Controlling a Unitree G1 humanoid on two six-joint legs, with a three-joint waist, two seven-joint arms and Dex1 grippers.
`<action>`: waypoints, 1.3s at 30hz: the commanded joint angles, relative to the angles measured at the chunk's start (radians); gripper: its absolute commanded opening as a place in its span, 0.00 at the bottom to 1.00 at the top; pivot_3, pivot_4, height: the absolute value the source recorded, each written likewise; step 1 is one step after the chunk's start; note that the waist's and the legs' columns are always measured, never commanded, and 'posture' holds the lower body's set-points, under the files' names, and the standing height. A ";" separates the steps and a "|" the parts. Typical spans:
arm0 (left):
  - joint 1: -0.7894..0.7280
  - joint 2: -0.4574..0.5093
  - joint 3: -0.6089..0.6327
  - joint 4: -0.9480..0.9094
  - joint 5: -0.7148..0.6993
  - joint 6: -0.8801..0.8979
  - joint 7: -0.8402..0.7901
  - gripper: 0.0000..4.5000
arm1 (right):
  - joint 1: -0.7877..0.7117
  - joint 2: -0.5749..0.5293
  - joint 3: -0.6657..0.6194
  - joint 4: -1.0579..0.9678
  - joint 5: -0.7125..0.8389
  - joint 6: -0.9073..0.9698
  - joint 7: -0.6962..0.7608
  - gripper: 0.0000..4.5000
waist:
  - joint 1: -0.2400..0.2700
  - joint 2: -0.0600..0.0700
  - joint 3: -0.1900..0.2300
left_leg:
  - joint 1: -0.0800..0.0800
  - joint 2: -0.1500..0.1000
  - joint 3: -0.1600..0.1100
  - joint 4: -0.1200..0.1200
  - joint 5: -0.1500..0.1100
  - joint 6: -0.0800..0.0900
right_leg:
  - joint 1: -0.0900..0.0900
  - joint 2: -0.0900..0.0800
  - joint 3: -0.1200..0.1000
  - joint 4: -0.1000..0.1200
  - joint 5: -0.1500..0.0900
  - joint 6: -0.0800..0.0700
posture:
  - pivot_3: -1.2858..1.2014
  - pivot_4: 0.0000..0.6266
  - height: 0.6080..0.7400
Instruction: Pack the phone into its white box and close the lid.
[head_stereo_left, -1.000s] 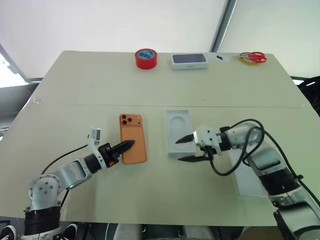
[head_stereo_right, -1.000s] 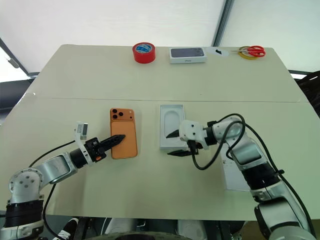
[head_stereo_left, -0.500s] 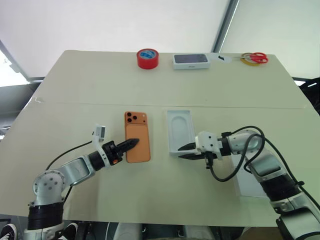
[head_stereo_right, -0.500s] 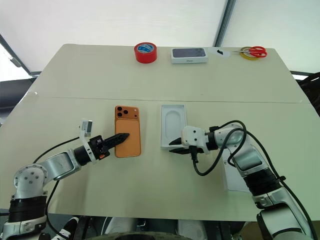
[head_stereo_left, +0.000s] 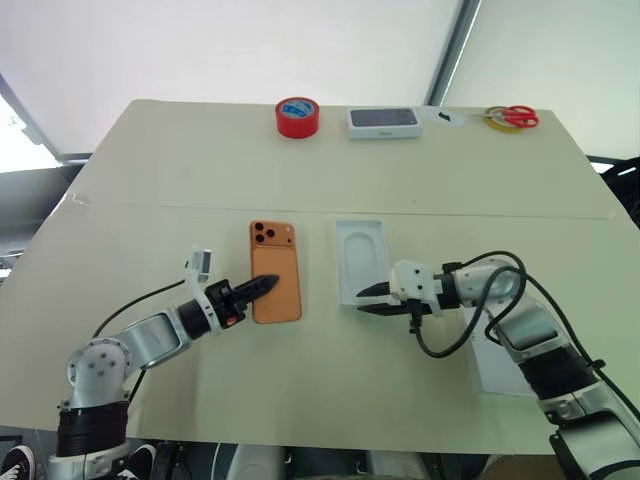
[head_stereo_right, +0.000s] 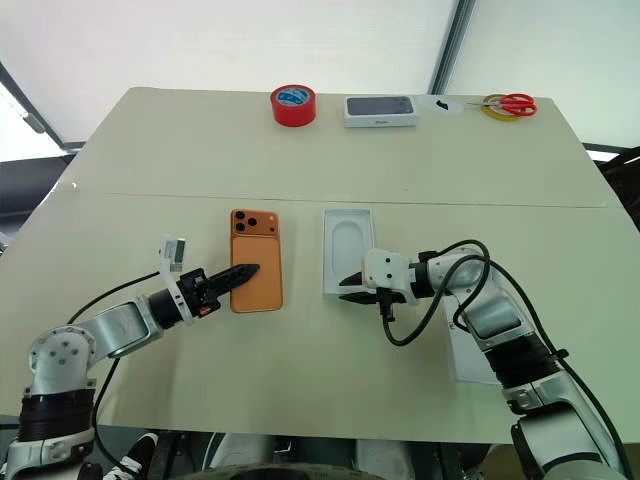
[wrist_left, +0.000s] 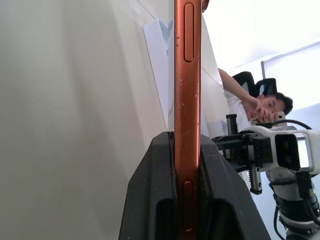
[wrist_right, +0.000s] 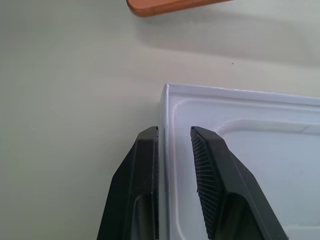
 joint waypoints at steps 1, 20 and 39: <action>-0.011 -0.004 0.006 -0.022 -0.005 -0.017 -0.016 0.00 | -0.005 -0.020 -0.001 -0.005 -0.004 -0.019 0.016 0.24 | 0.000 0.000 0.000 | 0.000 0.000 0.000 0.000 0.000 0.000 | 0.000 0.000 0.000 0.000 0.000 0.000 | 0.52 0.24 1.00; -0.193 -0.064 0.026 0.067 -0.023 -0.031 0.049 0.00 | 0.038 0.034 0.058 -0.295 -0.075 0.296 -0.180 0.02 | 0.002 -0.001 0.001 | 0.000 0.000 0.000 0.001 0.000 -0.001 | 0.001 0.000 0.000 0.001 0.000 0.000 | 0.52 0.24 1.00; -0.340 -0.181 -0.106 0.243 0.187 -0.007 -0.087 0.00 | -0.042 0.028 -0.075 -0.299 0.155 0.397 -0.095 0.99 | 0.003 -0.003 0.002 | 0.000 0.001 0.000 0.002 0.001 -0.001 | 0.000 0.003 0.000 0.002 0.000 0.001 | 0.52 0.24 1.00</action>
